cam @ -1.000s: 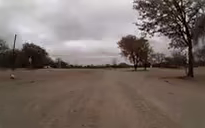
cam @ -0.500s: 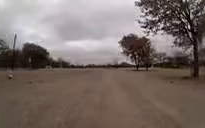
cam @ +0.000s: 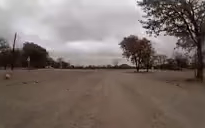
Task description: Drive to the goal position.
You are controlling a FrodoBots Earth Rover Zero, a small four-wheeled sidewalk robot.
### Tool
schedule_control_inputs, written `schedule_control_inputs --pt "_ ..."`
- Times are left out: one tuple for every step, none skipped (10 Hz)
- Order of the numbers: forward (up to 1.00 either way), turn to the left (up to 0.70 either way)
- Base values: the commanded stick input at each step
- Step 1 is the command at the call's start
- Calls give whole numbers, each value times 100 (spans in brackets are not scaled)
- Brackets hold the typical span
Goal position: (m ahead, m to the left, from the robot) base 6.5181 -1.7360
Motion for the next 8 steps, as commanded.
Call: schedule_control_inputs --pt "70 -1" --pt "70 -1" --pt "70 -1" --pt "70 -1" --pt "70 -1" --pt "70 -1" --pt "70 -1" --pt "70 -1"
